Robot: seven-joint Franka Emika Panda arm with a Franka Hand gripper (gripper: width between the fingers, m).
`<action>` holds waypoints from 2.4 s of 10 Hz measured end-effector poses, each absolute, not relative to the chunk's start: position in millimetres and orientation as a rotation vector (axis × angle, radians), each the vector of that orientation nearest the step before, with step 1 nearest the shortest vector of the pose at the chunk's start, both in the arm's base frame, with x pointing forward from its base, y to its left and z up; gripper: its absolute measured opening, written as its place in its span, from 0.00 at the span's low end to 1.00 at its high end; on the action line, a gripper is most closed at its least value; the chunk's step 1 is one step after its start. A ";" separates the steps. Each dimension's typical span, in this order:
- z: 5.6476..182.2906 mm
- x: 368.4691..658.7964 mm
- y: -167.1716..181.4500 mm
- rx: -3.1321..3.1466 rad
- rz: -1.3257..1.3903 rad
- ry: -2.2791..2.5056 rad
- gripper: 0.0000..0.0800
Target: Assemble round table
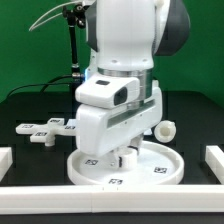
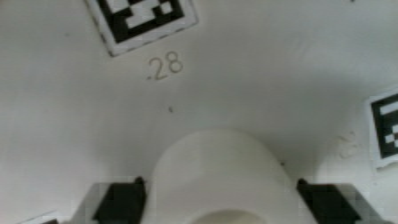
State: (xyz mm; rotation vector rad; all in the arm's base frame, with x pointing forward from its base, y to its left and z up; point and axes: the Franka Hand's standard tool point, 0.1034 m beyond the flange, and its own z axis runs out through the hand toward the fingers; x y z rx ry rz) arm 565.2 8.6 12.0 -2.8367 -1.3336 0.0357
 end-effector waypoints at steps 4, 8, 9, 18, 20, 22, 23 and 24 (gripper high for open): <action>13.1 575.4 37.6 -2.850 0.020 -1.306 0.51; 12.1 576.7 45.1 -2.843 0.020 -1.318 0.51; 12.1 576.7 45.1 -2.843 0.020 -1.318 0.51; 57.1 527.4 57.8 -2.967 0.032 -1.064 0.81; 54.5 508.9 60.7 -2.970 0.014 -1.052 0.81; 54.7 511.0 60.6 -2.974 0.015 -1.037 0.81; 54.5 510.7 60.9 -2.987 0.015 -0.990 0.81; 52.4 508.1 60.1 -3.035 0.008 -0.771 0.81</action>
Offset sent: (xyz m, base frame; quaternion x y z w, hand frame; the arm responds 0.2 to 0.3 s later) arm 0.0168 0.0340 0.0035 0.0038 -0.0048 0.0446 0.9990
